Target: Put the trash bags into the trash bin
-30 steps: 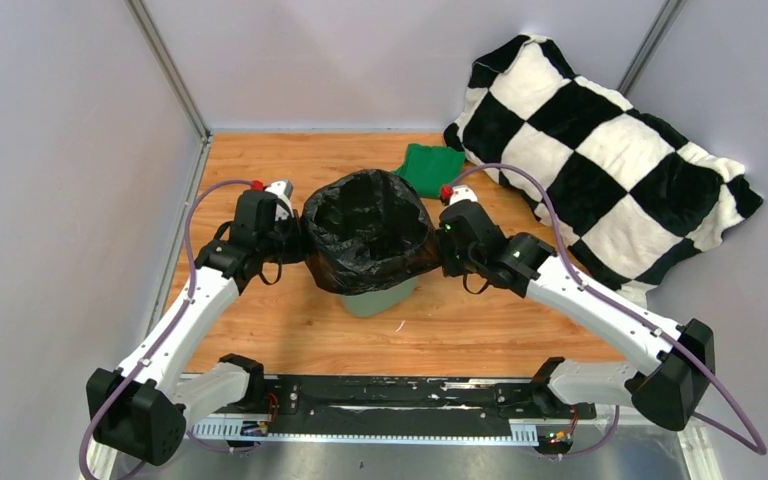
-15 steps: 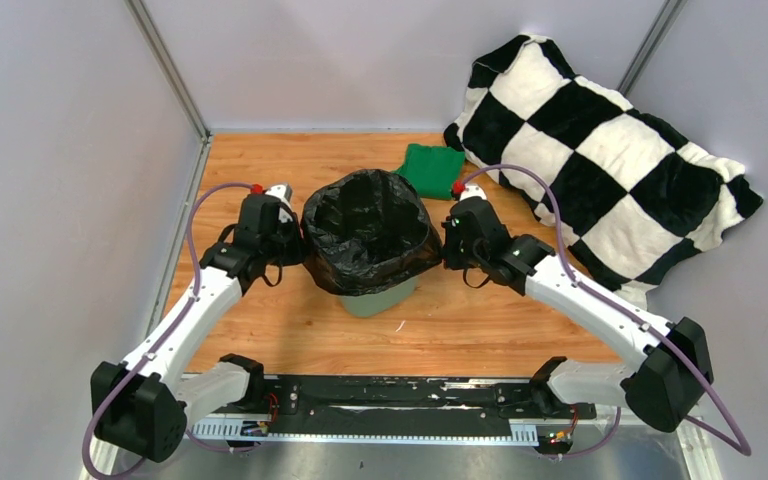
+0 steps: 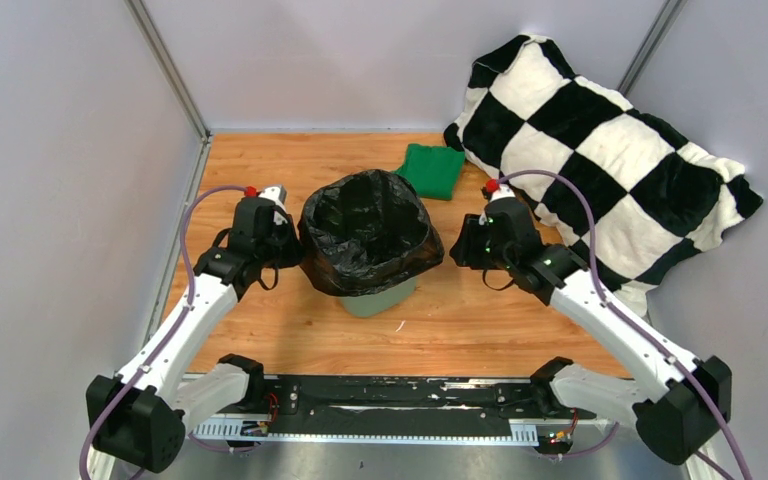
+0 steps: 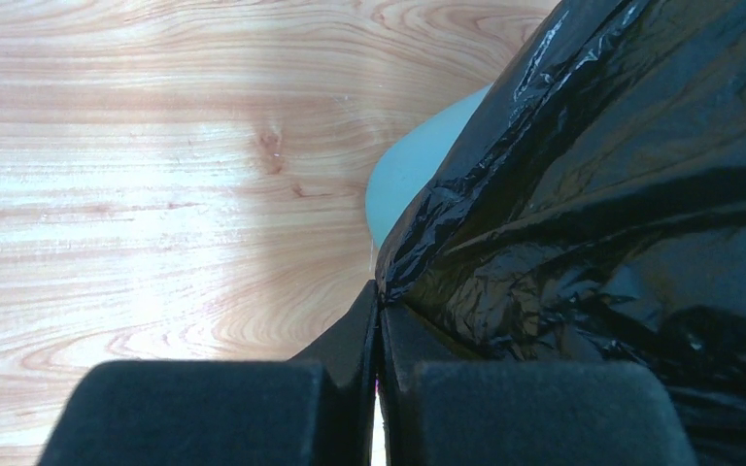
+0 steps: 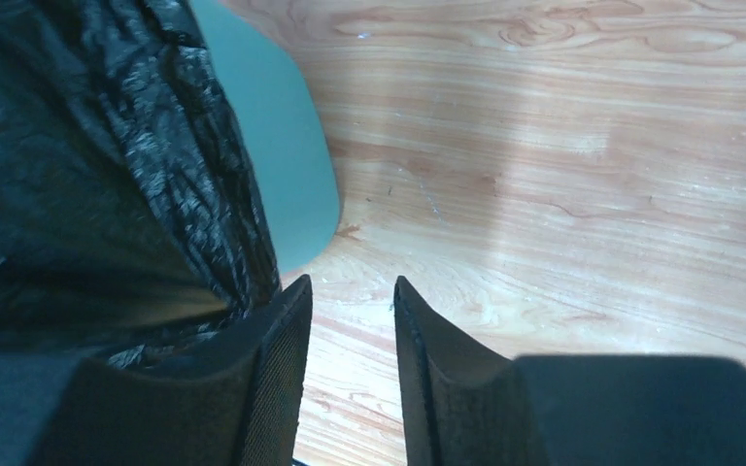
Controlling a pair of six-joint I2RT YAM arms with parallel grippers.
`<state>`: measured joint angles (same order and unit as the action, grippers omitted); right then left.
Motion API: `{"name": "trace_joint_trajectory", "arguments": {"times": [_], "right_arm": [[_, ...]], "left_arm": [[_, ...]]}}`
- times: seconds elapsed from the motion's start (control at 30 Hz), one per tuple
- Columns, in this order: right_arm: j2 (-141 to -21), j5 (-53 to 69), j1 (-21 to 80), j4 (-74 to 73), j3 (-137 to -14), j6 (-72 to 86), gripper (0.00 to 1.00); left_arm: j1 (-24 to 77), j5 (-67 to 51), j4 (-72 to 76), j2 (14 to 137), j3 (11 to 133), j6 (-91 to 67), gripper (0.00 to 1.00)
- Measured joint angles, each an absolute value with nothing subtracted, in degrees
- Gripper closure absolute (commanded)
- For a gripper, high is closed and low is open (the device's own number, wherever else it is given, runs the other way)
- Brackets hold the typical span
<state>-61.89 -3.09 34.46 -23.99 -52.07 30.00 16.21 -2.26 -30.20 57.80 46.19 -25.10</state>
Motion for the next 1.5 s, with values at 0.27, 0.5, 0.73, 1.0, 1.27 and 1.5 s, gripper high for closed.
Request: {"name": "trace_joint_trajectory", "arguments": {"times": [0.27,0.5,0.73,1.0,1.27,1.5], "right_arm": [[-53.9,9.1,29.0,-18.8,-47.5,35.4,0.47],[-51.7,18.1,26.1,-8.5,-38.2,42.5,0.46],[-52.3,23.0,25.3,3.5,-31.6,49.6,0.47],[-50.9,23.5,24.2,12.7,-26.3,55.6,0.46],[-50.8,23.4,24.0,24.6,-19.7,61.6,0.46],[-52.9,23.3,23.9,33.9,-17.6,65.4,0.47]], "left_arm": [[16.2,-2.5,-30.5,57.4,46.4,-25.4,1.00],[16.2,-3.1,-30.5,57.5,46.5,-25.5,1.00],[16.2,-3.4,-30.5,57.5,46.6,-25.5,1.00],[16.1,-4.1,-30.5,57.7,46.6,-25.5,1.00],[16.1,-4.4,-30.5,57.7,46.6,-25.5,1.00],[16.1,-4.8,-30.5,58.0,46.6,-25.5,1.00]]}}
